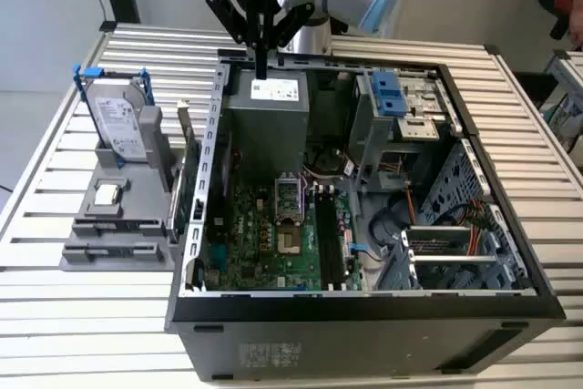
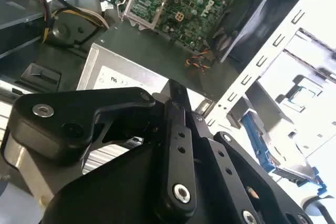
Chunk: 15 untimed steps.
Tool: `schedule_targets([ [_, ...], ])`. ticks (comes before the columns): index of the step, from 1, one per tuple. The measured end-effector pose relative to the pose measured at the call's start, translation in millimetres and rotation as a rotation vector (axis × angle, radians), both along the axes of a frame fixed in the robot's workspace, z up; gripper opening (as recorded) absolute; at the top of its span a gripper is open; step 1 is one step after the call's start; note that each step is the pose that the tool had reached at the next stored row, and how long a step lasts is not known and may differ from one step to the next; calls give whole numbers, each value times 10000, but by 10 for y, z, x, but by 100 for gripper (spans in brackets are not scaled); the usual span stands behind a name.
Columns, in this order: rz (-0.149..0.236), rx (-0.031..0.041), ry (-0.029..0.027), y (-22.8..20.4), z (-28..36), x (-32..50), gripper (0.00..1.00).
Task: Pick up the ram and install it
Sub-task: 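Reach for the ram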
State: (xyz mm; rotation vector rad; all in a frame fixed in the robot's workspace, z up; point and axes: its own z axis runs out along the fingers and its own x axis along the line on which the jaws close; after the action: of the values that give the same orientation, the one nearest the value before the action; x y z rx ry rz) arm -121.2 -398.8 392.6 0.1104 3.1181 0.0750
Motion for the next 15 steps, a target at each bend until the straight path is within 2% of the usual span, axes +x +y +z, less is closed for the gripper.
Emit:
schedule_targets([
  [13,0,2,0,0,0,0,0],
  [15,-1,2,0,0,0,-29,0],
])
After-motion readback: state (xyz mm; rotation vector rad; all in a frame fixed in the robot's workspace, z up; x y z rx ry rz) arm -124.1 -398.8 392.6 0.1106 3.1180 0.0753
